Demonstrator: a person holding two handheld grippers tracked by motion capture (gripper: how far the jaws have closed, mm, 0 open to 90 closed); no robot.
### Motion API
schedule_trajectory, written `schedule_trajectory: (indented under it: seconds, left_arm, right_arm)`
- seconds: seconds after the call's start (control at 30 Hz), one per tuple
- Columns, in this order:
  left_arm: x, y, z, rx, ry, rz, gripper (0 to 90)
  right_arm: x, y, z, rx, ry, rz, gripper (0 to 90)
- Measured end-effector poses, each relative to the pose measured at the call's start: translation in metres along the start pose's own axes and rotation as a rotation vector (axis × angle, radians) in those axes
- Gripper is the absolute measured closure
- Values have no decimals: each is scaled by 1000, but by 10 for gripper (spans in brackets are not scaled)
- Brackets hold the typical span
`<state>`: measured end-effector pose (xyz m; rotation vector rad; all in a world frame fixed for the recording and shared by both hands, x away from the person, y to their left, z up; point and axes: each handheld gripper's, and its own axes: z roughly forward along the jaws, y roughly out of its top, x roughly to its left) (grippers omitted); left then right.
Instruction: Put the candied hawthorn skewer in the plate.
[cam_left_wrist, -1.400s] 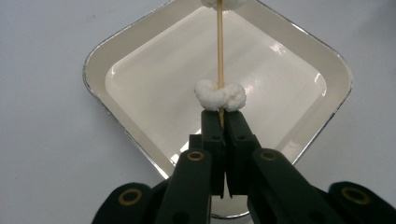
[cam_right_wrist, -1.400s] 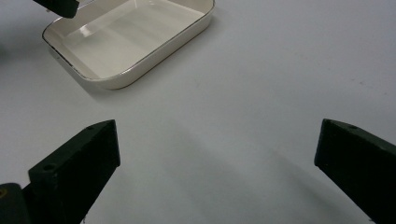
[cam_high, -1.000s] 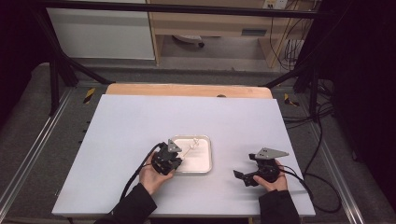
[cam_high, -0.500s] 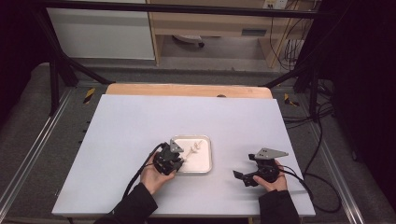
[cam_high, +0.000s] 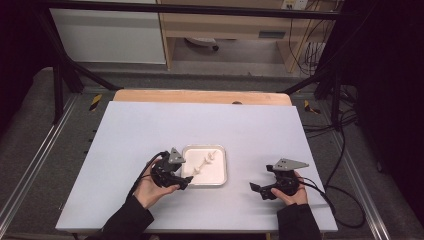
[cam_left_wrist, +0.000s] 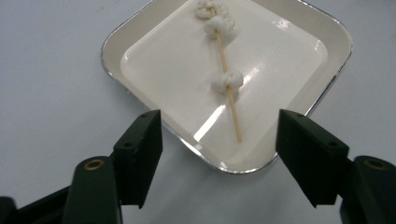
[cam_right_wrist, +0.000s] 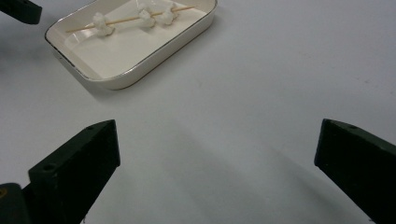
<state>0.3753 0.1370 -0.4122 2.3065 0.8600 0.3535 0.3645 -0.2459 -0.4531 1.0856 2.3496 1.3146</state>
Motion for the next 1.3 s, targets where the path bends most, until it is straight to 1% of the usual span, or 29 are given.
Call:
schedule_trajectory:
  seconds: [0.1,0.2,0.33,0.53,0.67,0.77,0.83,0.87,1.0,1.07,1.17,1.3]
  left_arm:
    - [6,-8,-7,-4,-17,-16,225]
    - [13,-19,-13,-9,-7,-14,179]
    - [24,-36,-19,-29,1,-48,129]
    - [37,-62,-26,-65,13,-82,85]
    - [45,-78,-29,-81,41,-104,68]
    - [48,-87,-33,-97,69,-87,53]
    - [50,-93,-36,-108,65,-86,45]
    - [51,-96,-37,-115,53,-96,45]
    - [54,-101,-40,-123,45,-109,45]
    - [56,-104,-41,-128,36,-124,46]
    - [58,-105,-43,-129,42,-127,50]
    - [58,-107,-43,-130,37,-132,51]
  right_arm:
    - [0,0,0,1,1,2,7]
    - [0,0,0,3,-2,0,7]
    - [0,0,0,2,-3,0,6]
    - [0,-1,0,10,-5,0,6]
    - [1,-1,1,20,-7,0,6]
    - [1,-2,2,23,-8,2,6]
    - [1,-2,2,24,-8,-1,6]
    - [1,-2,2,26,-8,-2,6]
    - [1,-2,2,35,-8,-2,6]
    - [1,-2,2,36,-7,-2,6]
    - [1,-3,3,41,-6,-3,6]
    - [1,-3,4,48,-6,-2,6]
